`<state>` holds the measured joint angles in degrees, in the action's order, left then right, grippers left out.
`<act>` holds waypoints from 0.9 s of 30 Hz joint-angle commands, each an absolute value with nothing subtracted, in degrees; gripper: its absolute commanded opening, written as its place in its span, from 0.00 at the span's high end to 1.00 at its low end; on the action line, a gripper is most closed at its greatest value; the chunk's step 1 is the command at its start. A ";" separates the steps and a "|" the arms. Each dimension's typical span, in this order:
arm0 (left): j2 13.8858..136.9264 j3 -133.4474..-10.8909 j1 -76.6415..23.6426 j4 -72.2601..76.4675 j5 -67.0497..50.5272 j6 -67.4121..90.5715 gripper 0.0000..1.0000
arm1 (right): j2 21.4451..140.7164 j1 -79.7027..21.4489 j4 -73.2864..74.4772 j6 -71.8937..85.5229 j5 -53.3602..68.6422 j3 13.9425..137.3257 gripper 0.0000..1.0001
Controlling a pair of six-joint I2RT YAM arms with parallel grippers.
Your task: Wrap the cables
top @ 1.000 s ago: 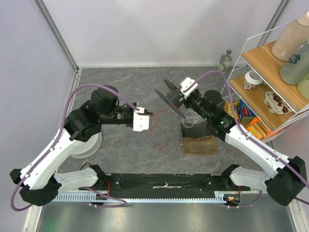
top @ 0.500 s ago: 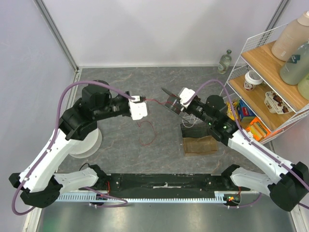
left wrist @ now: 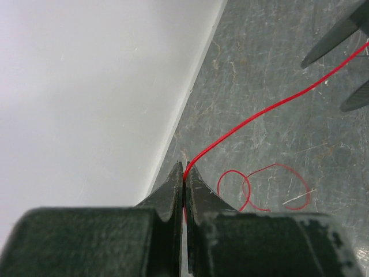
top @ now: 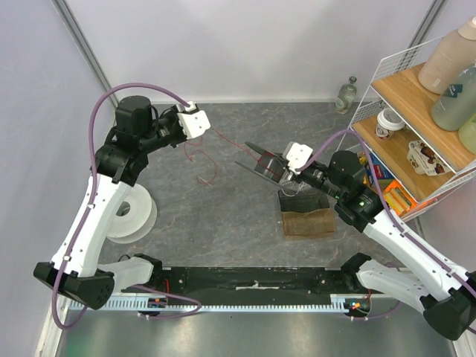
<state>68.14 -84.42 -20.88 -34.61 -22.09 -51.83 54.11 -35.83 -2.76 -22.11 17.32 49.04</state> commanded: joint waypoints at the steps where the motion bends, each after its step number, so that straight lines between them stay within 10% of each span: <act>1: 67.76 -87.45 -18.90 -31.03 -25.49 -52.20 0.98 | 51.59 -35.68 -3.69 -23.47 17.31 51.42 1.00; 27: 77.08 -76.39 -9.93 -20.50 -36.21 -34.30 0.98 | 59.58 -35.16 -15.21 18.26 12.33 71.88 1.00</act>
